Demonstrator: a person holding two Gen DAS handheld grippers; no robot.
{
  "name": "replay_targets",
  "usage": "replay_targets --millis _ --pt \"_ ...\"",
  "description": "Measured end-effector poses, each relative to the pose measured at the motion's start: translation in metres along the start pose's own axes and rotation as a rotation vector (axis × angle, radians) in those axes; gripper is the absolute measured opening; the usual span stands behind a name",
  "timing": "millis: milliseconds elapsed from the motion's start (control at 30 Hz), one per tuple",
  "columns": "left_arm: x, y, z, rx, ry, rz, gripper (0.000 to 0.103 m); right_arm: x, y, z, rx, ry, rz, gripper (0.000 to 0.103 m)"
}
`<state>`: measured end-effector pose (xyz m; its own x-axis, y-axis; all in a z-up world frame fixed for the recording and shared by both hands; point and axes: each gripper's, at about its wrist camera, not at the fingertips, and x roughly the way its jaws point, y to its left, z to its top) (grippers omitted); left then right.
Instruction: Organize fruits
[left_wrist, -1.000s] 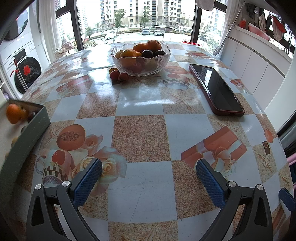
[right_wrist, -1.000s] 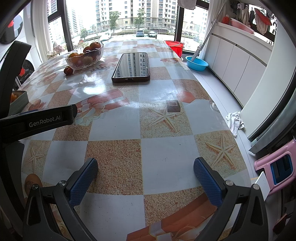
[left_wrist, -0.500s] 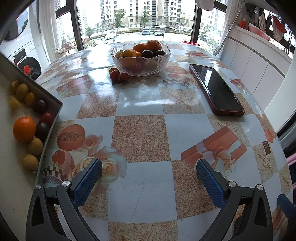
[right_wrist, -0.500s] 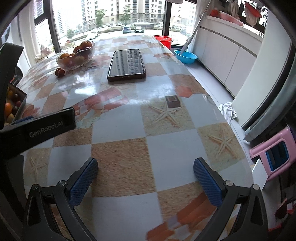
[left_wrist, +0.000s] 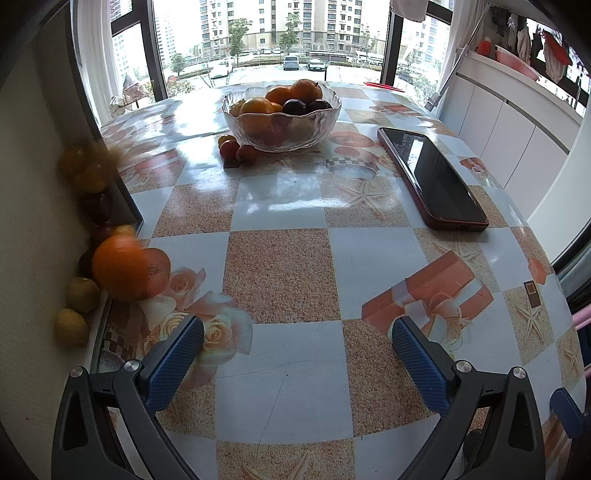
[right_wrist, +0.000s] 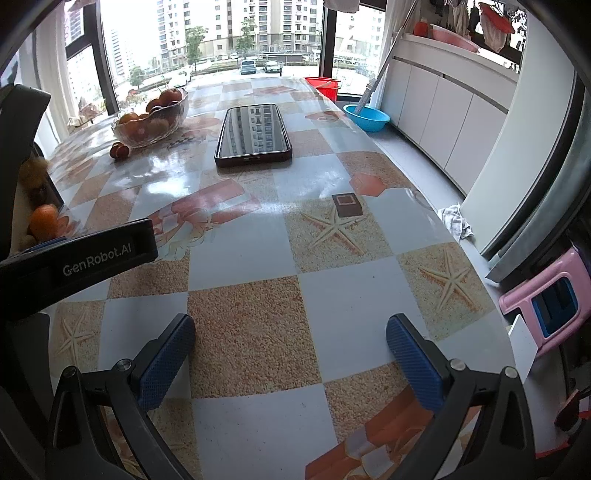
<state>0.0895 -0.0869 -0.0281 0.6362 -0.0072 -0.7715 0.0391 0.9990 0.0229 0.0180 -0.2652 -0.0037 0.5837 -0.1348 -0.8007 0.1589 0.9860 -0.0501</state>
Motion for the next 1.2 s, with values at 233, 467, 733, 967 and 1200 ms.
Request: replay_targets --millis 233,467,733,967,1200 --pt "0.0 -0.0001 0.0001 0.0 0.0 0.0 0.102 0.0 -0.0003 -0.0001 0.0 -0.001 0.001 0.103" --pt "0.0002 -0.0003 0.0001 0.001 0.0 0.001 0.102 -0.0001 0.0002 -0.0001 0.001 -0.001 0.0 0.103" --pt "0.0001 -0.0003 0.0002 0.001 0.0 0.001 0.102 -0.0002 0.0001 -0.0001 0.001 -0.001 0.0 0.103" --pt "0.0004 0.0003 -0.0004 -0.002 0.006 -0.002 0.102 -0.0006 -0.0003 -0.0002 0.0 -0.001 0.0 0.103" --pt "0.0001 0.0004 -0.0002 -0.001 0.003 -0.001 0.102 -0.0046 -0.0082 0.0029 0.014 -0.001 0.064 0.103"
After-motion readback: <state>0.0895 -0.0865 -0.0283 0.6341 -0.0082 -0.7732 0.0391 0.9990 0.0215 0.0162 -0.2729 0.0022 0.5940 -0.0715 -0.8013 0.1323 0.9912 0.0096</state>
